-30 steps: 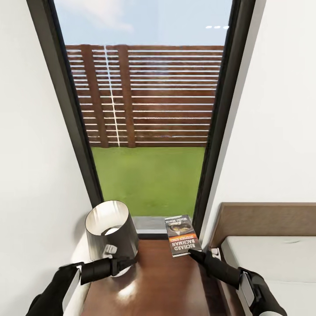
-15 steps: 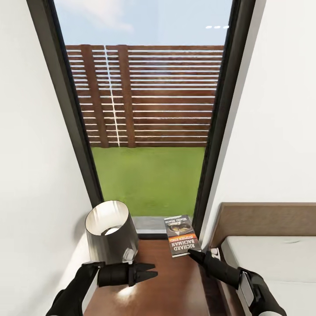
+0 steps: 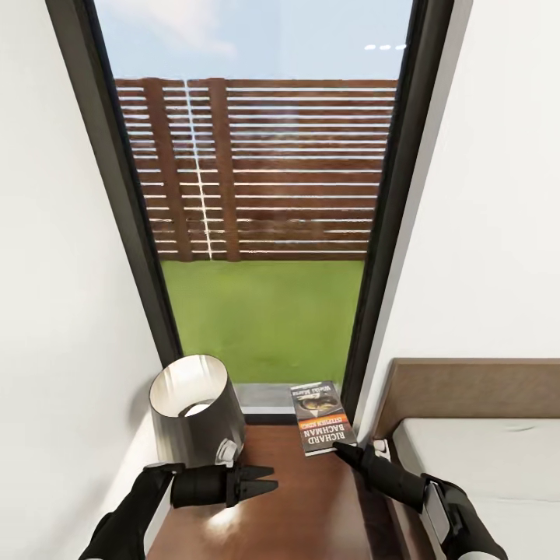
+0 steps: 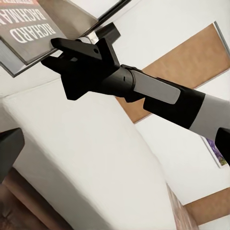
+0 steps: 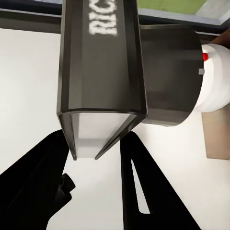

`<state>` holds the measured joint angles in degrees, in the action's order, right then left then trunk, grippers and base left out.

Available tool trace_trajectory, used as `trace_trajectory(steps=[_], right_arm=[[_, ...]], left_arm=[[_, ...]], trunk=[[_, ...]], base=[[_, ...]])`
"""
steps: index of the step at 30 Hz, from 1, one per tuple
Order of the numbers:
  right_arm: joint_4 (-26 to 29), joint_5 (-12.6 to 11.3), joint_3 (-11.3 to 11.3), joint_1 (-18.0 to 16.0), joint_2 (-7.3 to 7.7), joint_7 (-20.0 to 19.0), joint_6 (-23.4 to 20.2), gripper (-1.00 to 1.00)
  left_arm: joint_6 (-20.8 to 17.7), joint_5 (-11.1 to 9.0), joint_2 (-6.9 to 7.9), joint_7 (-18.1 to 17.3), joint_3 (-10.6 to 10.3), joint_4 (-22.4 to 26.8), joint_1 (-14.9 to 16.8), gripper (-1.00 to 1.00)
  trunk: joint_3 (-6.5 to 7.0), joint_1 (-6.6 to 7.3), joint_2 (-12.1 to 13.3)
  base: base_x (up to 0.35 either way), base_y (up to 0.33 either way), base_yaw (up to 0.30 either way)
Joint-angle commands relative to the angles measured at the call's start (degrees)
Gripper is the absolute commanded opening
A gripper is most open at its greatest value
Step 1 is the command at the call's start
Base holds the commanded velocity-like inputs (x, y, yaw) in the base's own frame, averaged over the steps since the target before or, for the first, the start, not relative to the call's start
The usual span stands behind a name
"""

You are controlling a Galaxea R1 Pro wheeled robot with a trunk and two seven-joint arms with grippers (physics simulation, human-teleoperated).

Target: In the bedroom, move the book from the bed onto either nightstand, and place the two sandals side by side next to the bed.

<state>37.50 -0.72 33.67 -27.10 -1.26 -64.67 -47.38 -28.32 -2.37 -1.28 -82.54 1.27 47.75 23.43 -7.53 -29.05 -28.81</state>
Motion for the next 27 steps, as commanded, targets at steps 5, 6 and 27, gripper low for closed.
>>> trace_trajectory(steps=[5,6,27], right_arm=[[0.0,-0.1,0.2,-0.1,-0.17,0.0,-0.5,-1.0],[-0.1,-0.1,0.2,-0.1,-0.16,0.0,-0.5,-1.0],[-5.6,-0.2,0.2,-0.1,-2.94,-0.6,-0.5,-1.0]], left_arm=[[-0.6,0.1,-0.04,-0.2,0.1,0.0,0.0,1.0],[-0.6,0.1,-0.04,-0.2,0.1,0.0,0.0,1.0],[-0.6,0.1,-0.03,-0.2,0.2,0.0,0.0,1.0]], trunk=[[-1.01,-1.13,-2.1],[-1.19,-1.35,-2.5],[-4.96,-5.96,-11.0]], base=[[0.0,0.0,0.0],[0.0,0.0,0.0],[0.0,0.0,0.0]])
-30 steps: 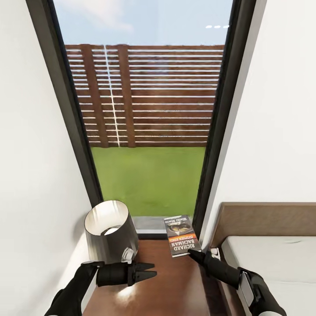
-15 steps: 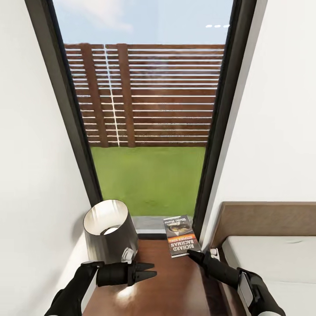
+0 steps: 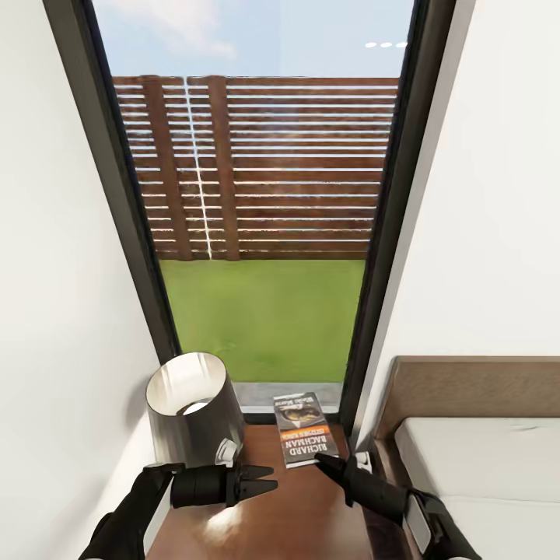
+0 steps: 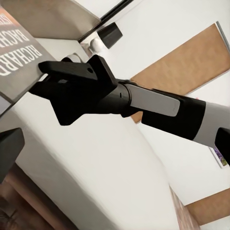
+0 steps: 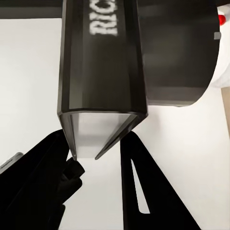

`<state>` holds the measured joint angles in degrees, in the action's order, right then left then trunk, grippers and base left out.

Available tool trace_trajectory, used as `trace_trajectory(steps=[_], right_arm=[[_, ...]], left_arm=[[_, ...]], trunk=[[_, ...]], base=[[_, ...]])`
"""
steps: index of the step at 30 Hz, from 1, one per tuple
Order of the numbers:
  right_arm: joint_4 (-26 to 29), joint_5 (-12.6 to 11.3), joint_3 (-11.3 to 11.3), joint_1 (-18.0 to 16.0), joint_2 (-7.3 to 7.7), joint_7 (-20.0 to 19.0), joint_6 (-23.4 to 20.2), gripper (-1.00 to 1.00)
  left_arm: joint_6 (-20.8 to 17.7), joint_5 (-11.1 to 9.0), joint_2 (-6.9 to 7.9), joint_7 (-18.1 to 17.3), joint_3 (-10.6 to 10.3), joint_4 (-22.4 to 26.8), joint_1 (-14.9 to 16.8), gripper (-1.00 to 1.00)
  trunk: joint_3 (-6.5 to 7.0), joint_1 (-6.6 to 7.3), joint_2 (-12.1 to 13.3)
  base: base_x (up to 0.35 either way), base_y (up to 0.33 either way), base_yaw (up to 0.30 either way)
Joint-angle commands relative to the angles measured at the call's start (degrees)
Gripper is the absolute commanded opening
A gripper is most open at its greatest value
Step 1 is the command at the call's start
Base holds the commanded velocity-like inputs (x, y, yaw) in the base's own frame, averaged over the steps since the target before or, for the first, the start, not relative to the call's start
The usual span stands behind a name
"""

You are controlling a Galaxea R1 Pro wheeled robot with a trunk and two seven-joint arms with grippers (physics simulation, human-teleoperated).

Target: In the bedroom, move the book from the bed onto either nightstand, and place the two sandals side by side next to the bed.

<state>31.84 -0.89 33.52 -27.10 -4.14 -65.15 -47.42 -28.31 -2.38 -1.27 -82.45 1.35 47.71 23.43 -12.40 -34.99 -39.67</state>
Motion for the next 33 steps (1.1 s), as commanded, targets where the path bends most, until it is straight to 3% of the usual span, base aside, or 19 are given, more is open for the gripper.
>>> trace_trajectory(steps=[1,33], right_arm=[[0.0,0.0,0.3,-0.1,-0.1,-0.1,-0.5,-1.0],[0.1,-0.1,0.3,-0.1,-0.16,-0.2,-0.3,-1.0]], left_arm=[[-0.6,0.1,-0.05,-0.3,0.1,0.0,0.0,1.0],[-0.6,0.0,-0.03,-0.3,0.1,0.0,0.0,1.0]], trunk=[[-0.27,-0.24,-0.5],[-6.02,-7.27,-13.3]], base=[[0.0,0.0,0.0],[0.0,0.0,0.0]])
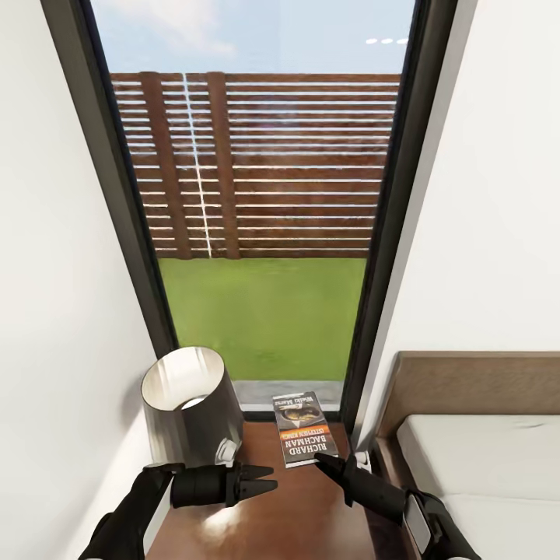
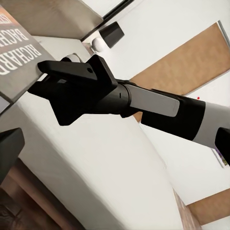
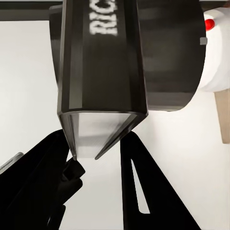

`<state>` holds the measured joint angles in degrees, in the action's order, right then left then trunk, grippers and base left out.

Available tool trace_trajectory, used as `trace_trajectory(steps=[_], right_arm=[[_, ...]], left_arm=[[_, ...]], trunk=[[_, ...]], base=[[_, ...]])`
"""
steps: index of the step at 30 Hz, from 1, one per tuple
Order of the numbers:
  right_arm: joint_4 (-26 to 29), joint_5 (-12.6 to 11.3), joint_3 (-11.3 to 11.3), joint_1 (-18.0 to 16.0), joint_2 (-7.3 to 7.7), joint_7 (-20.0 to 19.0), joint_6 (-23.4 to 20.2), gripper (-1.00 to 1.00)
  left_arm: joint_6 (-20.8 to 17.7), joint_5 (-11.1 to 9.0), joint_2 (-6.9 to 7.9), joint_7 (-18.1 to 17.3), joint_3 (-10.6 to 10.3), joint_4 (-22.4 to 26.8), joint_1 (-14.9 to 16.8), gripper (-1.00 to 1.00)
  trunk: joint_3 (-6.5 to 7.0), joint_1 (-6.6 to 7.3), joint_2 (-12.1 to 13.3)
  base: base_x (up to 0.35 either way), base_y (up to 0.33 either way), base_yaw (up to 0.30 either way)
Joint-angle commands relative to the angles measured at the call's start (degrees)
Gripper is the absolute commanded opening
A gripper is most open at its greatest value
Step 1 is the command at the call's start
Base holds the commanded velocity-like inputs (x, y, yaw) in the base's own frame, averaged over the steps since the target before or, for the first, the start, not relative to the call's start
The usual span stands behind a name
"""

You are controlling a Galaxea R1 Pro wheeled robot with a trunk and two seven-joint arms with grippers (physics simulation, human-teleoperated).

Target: In the bedroom, move the book from the bed onto either nightstand, and place the two sandals side by side next to the bed.

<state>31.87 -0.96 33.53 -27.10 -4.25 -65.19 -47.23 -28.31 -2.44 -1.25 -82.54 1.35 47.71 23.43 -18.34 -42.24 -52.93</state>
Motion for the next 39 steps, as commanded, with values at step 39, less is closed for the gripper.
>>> trace_trajectory(steps=[39], right_arm=[[0.0,0.0,0.3,-0.1,-0.06,0.1,-0.5,-1.0]], left_arm=[[-0.7,0.1,-0.05,-0.3,0.1,0.0,0.0,1.0]], trunk=[[-7.08,-8.58,-15.7]], base=[[0.0,0.0,0.0]])
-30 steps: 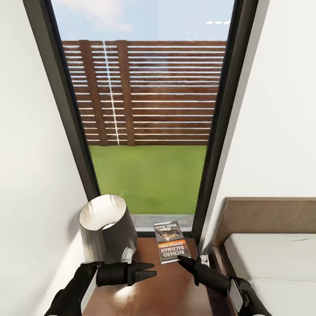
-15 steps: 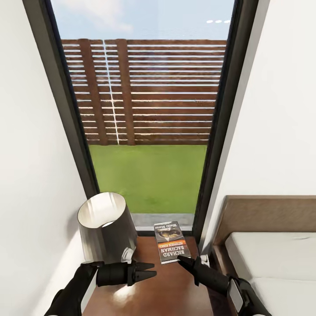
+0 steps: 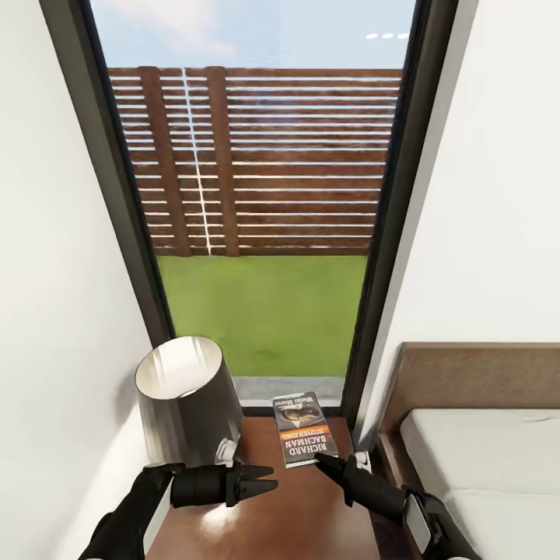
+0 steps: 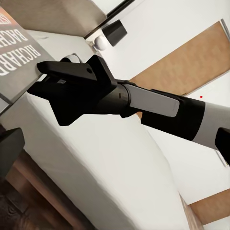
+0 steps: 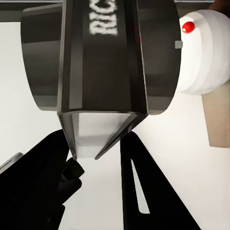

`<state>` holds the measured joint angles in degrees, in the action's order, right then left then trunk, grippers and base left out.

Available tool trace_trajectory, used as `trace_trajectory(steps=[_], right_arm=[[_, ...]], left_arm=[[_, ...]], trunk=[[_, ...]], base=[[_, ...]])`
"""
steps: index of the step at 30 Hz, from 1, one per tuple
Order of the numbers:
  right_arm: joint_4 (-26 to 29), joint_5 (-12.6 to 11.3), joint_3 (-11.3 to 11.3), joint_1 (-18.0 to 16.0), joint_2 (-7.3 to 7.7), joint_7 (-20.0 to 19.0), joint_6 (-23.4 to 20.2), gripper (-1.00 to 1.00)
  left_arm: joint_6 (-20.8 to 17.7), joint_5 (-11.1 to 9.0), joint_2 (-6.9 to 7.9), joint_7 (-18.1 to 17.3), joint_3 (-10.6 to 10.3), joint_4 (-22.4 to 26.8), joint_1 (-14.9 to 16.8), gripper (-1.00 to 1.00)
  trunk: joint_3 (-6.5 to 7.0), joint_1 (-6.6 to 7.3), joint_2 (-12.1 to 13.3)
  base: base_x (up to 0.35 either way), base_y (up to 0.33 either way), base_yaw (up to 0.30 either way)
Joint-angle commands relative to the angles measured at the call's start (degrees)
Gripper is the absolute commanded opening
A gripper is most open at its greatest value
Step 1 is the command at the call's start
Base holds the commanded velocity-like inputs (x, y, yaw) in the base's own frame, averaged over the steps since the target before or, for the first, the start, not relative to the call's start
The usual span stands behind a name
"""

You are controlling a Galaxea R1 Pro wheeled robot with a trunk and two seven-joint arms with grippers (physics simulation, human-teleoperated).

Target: In the bedroom, move the book from the bed onto either nightstand, and place the two sandals side by side next to the bed.

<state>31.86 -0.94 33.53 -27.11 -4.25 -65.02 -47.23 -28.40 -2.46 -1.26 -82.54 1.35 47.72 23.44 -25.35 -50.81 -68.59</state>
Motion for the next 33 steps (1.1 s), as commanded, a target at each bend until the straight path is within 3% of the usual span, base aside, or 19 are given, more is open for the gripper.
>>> trace_trajectory(steps=[1,33], right_arm=[[0.0,0.0,0.3,-0.1,-0.06,-0.1,-0.5,-1.0],[0.0,0.0,0.3,-0.1,-0.06,0.2,-0.5,-1.0]], left_arm=[[-0.6,0.1,-0.03,-0.3,0.1,0.0,0.0,1.0],[-0.6,0.0,-0.01,-0.2,0.1,-0.1,0.0,1.0]], trunk=[[-0.25,-0.23,-0.5],[-5.99,-7.26,-13.3]], base=[[0.0,0.0,0.0],[0.0,0.0,0.0]])
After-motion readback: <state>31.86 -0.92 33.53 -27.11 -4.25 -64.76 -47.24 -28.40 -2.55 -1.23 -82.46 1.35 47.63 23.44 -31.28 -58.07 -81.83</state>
